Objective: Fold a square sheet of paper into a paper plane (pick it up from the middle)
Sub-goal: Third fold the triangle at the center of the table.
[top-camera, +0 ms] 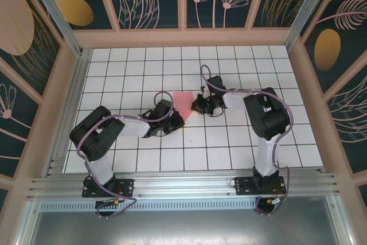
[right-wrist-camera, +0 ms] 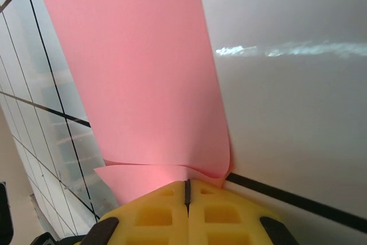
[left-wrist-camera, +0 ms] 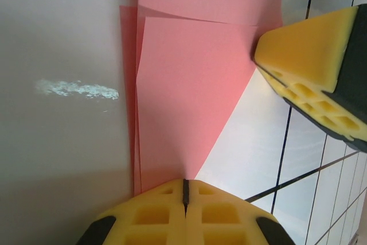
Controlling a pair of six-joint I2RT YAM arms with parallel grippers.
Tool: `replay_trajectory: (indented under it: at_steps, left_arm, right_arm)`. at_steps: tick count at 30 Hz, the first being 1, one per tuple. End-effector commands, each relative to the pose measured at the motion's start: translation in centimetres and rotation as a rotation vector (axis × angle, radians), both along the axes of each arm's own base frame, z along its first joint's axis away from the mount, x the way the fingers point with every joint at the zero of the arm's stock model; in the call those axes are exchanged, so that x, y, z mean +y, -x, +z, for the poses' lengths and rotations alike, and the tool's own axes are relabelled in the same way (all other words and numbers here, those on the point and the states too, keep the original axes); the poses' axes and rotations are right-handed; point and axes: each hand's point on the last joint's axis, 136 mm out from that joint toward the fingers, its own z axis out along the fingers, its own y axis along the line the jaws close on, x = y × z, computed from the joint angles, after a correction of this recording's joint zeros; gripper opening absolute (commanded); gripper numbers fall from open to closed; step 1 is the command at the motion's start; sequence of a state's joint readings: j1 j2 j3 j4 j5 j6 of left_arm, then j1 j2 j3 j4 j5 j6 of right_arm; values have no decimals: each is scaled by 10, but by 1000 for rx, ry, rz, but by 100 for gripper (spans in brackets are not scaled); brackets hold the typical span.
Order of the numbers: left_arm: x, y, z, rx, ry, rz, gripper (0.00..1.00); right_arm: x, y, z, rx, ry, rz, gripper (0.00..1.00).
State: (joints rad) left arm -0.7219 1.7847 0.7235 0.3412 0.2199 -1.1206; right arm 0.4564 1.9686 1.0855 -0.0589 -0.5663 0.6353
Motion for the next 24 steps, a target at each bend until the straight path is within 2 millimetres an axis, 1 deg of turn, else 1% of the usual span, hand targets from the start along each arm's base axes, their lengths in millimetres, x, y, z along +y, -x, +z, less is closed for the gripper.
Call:
replay_trajectory:
  at_steps: [1,4,6,8,10,12,14,16,20,22,24]
  left_arm:
    - [36,31,-47,147,-162,29,0]
    - [36,32,-47,147,-162,25,0]
    - [36,32,-47,146,-163,23,0]
    - [35,31,-46,142,-160,24,0]
    - [34,30,-44,139,-157,22,0]
    - [33,29,-42,132,-157,20,0]
    - [32,27,-41,128,-156,17,0]
    - [31,26,-41,127,-156,16,0]
    - [30,24,-40,121,-157,12,0]
    - [30,24,-40,122,-157,12,0]
    - [29,25,-41,126,-157,7,0]
  right_arm:
    - [-32,-29,-15,-36,92,-73,4]
    - [-46,-45,-14,-57,100,-105,3]
    - [-58,-58,-8,-76,101,-136,4]
    - [-61,-67,6,-105,75,-140,4]
    - [-56,-67,23,-141,51,-119,5]
    - [-45,-57,35,-167,28,-74,6]
    - [-35,-42,41,-175,27,-28,7]
    - [-24,-23,39,-163,31,17,7]
    - [3,13,25,-112,29,104,7]
    - [16,24,21,-93,11,140,7]
    - [23,28,15,-71,6,156,7]
